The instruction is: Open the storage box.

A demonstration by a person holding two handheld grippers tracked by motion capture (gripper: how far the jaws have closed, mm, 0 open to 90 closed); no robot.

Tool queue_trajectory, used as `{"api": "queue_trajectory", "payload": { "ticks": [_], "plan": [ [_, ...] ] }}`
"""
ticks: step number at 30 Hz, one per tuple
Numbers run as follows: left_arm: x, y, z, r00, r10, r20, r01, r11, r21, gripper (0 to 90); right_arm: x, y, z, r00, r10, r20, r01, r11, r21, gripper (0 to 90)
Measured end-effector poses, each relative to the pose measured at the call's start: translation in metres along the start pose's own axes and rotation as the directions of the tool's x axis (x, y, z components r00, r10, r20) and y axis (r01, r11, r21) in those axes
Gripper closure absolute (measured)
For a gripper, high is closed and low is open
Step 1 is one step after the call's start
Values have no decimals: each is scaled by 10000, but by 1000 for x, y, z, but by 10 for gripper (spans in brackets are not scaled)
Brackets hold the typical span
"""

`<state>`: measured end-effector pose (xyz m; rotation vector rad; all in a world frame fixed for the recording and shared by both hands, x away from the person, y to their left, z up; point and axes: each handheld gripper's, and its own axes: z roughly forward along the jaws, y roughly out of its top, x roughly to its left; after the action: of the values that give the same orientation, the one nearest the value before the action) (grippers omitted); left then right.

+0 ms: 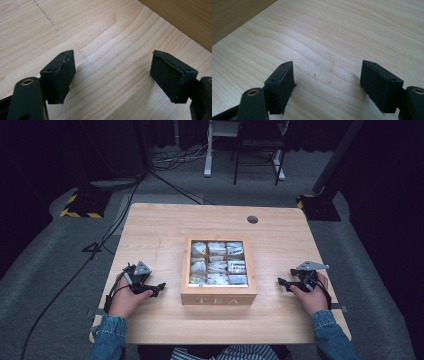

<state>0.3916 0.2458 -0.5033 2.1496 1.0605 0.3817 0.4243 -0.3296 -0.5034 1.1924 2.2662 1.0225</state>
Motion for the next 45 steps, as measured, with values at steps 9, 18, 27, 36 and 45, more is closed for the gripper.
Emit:
{"api": "queue_trajectory", "payload": {
  "ticks": [9,18,27,36,45],
  "plan": [
    [3,1,-4,9992,-359,169,358,9994,39,251,0,0,0,10000,-6,4,6,10000,1,274],
    [0,9,-25,9991,-413,105,416,9988,-240,261,0,0,0,10000,-2,3,2,10000,1,274],
    [-12,23,-47,10000,-76,53,79,9982,-596,266,0,0,0,10000,8,2,-8,10000,-8,273],
    [-28,36,-61,9992,319,253,-298,9964,-794,266,0,0,0,10000,-46,-15,46,10000,-2,273],
    [-44,45,-67,9954,658,698,-597,9946,-853,264,0,0,0,10000,-46,-16,46,10000,-1,273]
  ]
}}
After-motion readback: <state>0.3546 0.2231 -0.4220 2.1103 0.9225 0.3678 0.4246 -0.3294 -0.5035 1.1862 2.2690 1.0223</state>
